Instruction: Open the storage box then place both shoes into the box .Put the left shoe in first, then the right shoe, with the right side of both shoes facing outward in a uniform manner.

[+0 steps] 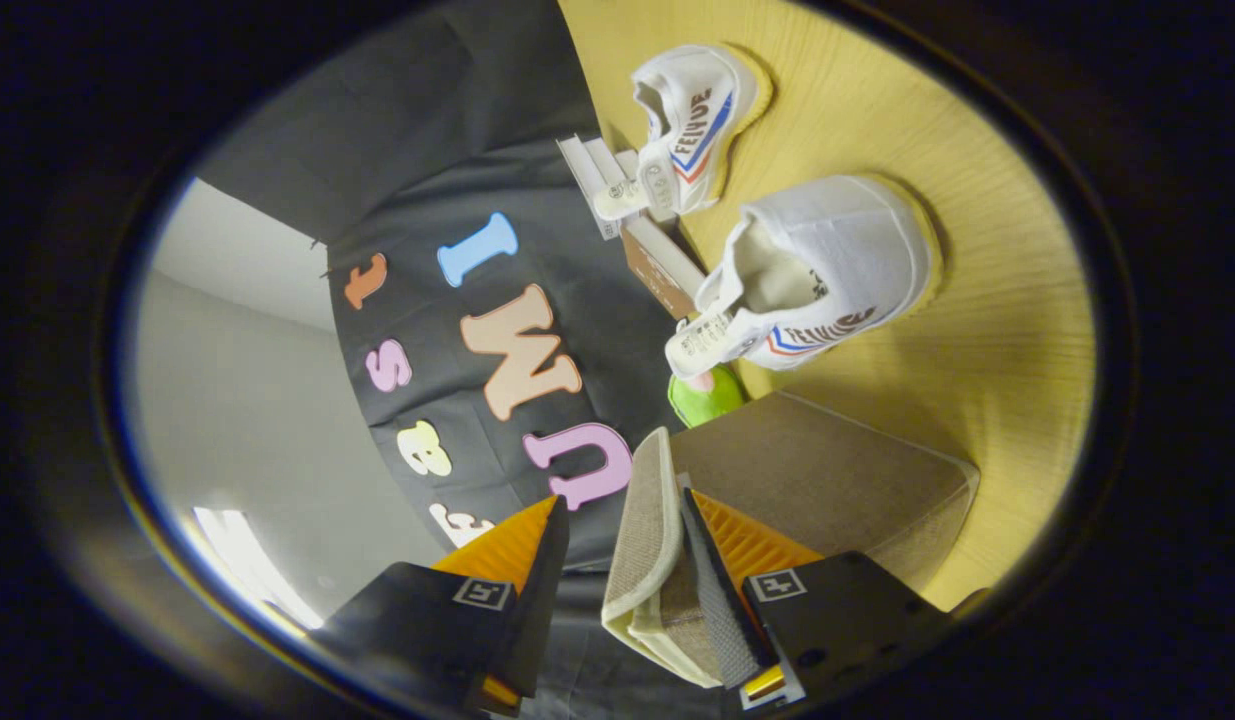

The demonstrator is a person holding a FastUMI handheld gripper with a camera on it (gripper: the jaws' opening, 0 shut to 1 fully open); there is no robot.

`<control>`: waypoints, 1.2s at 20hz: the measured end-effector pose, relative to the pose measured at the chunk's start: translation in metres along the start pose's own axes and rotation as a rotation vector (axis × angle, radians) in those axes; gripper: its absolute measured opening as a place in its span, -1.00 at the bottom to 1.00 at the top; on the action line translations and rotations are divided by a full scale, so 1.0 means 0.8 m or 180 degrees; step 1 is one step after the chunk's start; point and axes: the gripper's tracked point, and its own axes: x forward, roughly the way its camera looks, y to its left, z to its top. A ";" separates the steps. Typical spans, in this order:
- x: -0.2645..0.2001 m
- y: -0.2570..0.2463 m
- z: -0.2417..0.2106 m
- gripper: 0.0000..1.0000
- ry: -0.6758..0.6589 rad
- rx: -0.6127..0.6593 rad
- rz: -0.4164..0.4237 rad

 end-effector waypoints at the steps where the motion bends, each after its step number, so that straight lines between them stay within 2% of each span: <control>1: 0.017 0.007 0.007 -0.18 -0.0151 -0.0009 0.0143; 2: 0.001 0.011 0.016 -0.33 -0.0184 0.0067 0.0198; 3: 0.002 0.001 0.004 -0.48 -0.0092 0.0107 0.0083; 5: 0.001 -0.013 0.004 -0.78 -0.0081 0.0027 0.0031; 10: -0.008 0.020 0.002 -0.78 -0.0036 -0.0084 0.0222; 17: 0.001 0.079 -0.036 -0.77 0.0128 -0.0214 0.0463; 24: 0.003 0.153 -0.132 -0.74 0.0565 -0.0633 0.0686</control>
